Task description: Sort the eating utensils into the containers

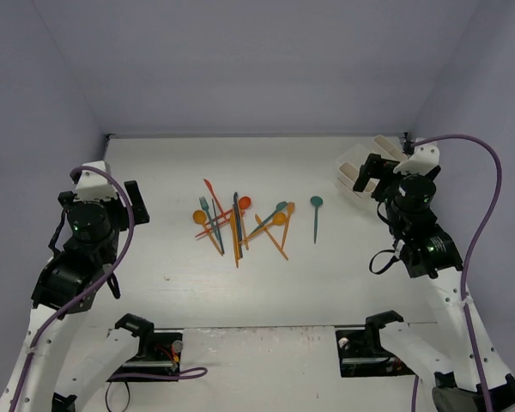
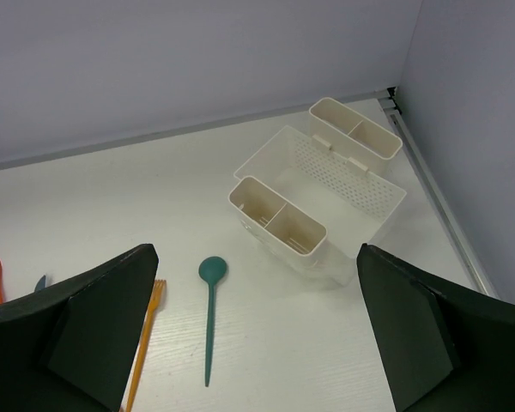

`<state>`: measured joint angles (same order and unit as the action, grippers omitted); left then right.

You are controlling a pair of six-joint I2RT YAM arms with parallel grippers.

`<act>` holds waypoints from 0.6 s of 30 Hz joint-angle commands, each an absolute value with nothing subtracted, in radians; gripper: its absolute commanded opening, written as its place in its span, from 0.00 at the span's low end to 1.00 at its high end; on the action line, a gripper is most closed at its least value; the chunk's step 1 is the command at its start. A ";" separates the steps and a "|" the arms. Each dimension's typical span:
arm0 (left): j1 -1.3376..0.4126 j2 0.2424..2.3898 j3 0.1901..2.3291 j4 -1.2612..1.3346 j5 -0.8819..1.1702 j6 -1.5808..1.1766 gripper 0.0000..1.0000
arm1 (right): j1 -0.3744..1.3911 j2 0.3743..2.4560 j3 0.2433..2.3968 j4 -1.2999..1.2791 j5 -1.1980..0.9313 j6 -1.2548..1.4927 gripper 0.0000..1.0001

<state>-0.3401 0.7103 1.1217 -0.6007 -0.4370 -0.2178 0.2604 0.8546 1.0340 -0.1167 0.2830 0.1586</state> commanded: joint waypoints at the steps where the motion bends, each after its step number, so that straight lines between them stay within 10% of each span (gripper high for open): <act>1: -0.344 0.746 1.150 -0.576 -0.463 -0.259 0.91 | 0.253 0.903 1.050 -0.046 0.274 0.174 1.00; 18: -0.342 0.772 1.110 -0.594 -0.409 -0.332 0.91 | 0.442 1.347 1.194 -0.171 0.349 0.373 1.00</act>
<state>-0.3401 0.7593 1.1130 -0.6100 -0.4188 -0.3038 0.4051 1.2737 1.1358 -0.1694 0.3025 0.2624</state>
